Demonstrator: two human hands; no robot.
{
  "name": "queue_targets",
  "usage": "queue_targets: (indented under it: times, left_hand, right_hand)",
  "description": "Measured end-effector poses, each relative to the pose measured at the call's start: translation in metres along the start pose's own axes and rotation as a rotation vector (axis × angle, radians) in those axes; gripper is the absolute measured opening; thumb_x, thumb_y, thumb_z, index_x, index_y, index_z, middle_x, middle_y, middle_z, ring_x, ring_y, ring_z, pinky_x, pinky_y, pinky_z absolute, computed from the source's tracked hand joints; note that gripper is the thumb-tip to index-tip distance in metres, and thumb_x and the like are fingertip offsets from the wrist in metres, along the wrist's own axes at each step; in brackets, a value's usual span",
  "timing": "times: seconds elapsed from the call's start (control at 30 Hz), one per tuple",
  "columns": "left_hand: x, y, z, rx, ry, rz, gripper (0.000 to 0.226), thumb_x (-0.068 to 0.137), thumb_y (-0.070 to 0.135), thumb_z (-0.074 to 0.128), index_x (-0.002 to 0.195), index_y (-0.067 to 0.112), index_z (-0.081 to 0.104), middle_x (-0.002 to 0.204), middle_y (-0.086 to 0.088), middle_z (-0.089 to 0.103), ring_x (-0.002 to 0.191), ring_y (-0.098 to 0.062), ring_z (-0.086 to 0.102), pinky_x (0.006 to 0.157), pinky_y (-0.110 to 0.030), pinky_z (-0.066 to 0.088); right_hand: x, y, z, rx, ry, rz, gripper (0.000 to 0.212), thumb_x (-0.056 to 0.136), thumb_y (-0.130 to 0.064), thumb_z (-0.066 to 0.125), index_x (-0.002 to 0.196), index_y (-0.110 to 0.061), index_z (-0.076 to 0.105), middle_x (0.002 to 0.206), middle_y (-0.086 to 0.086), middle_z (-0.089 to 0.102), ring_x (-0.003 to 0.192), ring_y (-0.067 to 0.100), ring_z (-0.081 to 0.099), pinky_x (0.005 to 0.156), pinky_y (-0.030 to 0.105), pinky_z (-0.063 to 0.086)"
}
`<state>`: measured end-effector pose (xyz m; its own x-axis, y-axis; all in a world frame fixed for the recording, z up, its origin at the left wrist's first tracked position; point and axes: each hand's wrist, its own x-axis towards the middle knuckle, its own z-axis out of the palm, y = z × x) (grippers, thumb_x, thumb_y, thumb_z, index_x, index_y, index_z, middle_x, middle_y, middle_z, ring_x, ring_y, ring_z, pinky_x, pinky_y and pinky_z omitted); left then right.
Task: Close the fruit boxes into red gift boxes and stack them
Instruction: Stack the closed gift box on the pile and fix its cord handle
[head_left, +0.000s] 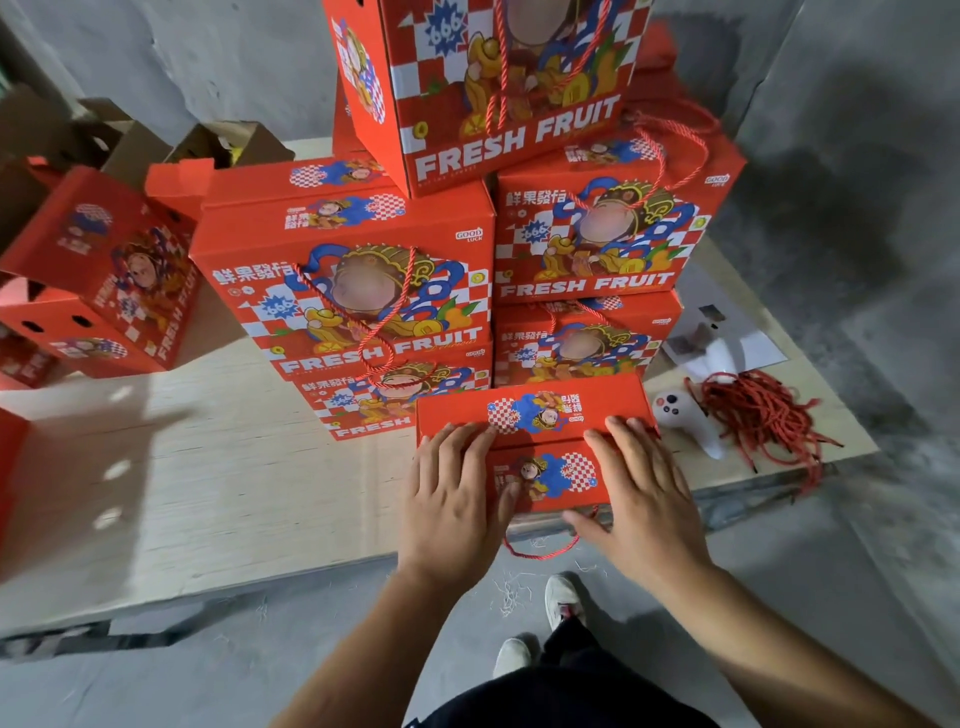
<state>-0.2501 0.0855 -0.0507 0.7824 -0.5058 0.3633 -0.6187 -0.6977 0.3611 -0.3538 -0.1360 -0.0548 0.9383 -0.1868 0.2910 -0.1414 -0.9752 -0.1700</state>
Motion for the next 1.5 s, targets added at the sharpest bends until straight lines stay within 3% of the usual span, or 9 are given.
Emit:
queue_targets:
  times: [0.33,0.47,0.57,0.7,0.9,1.03,1.17,1.3,1.5]
  left_hand:
    - [0.099,-0.042,-0.014,0.052,-0.46,-0.107,0.074,0.099,0.07,0.039,0.164,0.037,0.025,0.172,0.007,0.021,0.159,-0.029,0.009,0.127,-0.054,0.011]
    - [0.081,-0.033,-0.004,0.065,-0.291,-0.094,0.072,0.101,0.074,0.027,0.16,0.034,0.036,0.169,0.008,0.03,0.159,-0.028,0.013,0.129,-0.05,0.001]
    - [0.072,-0.027,-0.007,0.062,-0.109,0.148,0.061,0.101,0.066,0.039,0.135,0.023,0.065,0.146,0.002,0.059,0.138,-0.032,0.047,0.12,-0.05,0.027]
    - [0.069,-0.019,-0.019,0.114,0.058,0.244,0.047,0.106,0.057,0.043,0.117,0.02,0.07,0.123,0.003,0.067,0.107,-0.028,0.057,0.094,-0.046,0.042]
    - [0.041,0.002,-0.032,0.018,0.095,0.071,0.048,0.1,0.071,0.044,0.108,0.03,0.068,0.11,0.008,0.064,0.098,-0.023,0.053,0.085,-0.04,0.037]
    - [0.02,0.015,-0.028,0.069,0.128,0.046,0.041,0.092,0.062,0.063,0.117,0.03,0.064,0.12,0.006,0.059,0.105,-0.028,0.053,0.092,-0.043,0.038]
    - [0.005,0.011,-0.024,0.068,0.113,0.092,0.053,0.097,0.053,0.062,0.143,0.029,0.057,0.145,0.006,0.054,0.138,-0.028,0.049,0.123,-0.042,0.022]
    - [-0.001,0.006,-0.019,0.101,0.036,0.101,0.071,0.102,0.057,0.052,0.163,0.027,0.031,0.17,0.003,0.027,0.159,-0.029,0.018,0.129,-0.05,0.005]
    - [-0.008,0.004,-0.002,0.116,-0.107,0.068,0.078,0.1,0.063,0.05,0.164,0.024,0.029,0.172,-0.003,0.022,0.16,-0.03,0.014,0.128,-0.055,0.014]
  right_hand:
    - [0.066,-0.016,-0.035,0.002,-0.395,0.002,0.099,0.082,-0.05,0.081,0.159,-0.02,0.027,0.155,-0.004,0.029,0.146,0.024,0.028,0.12,0.036,0.028]
    - [0.065,-0.024,-0.036,-0.081,-0.372,-0.03,0.08,0.077,-0.053,0.083,0.139,-0.024,0.044,0.136,-0.008,0.041,0.126,0.02,0.042,0.101,0.034,0.043]
    - [0.077,-0.023,-0.04,-0.132,-0.401,-0.01,0.085,0.064,-0.057,0.09,0.124,-0.024,0.04,0.125,-0.005,0.037,0.117,0.022,0.041,0.095,0.037,0.04]
    - [0.071,-0.034,-0.051,-0.232,-0.262,0.012,0.105,0.032,-0.057,0.099,0.118,-0.018,0.053,0.107,0.005,0.051,0.094,0.03,0.05,0.079,0.043,0.041]
    - [0.073,0.004,-0.081,0.347,0.084,0.07,0.026,0.097,-0.051,0.057,0.093,-0.026,0.064,0.074,-0.015,0.054,0.068,0.004,0.05,0.06,0.032,0.042]
    - [0.097,0.011,-0.086,0.355,-0.035,0.147,0.022,0.097,-0.022,0.067,0.118,-0.018,0.068,0.102,-0.005,0.063,0.095,0.014,0.062,0.081,0.034,0.05]
    - [0.111,-0.006,-0.087,0.327,-0.183,0.141,0.035,0.099,-0.033,0.063,0.132,-0.021,0.063,0.125,-0.001,0.062,0.115,0.019,0.058,0.092,0.033,0.046]
    - [0.09,-0.022,-0.07,0.079,-0.28,0.105,0.041,0.105,-0.045,0.04,0.139,-0.032,0.059,0.137,-0.008,0.063,0.123,0.023,0.057,0.099,0.037,0.043]
    - [0.123,0.0,-0.055,0.145,-0.68,0.185,0.059,0.108,-0.038,0.041,0.16,-0.05,0.016,0.172,-0.009,0.008,0.156,0.027,0.008,0.125,0.049,0.019]
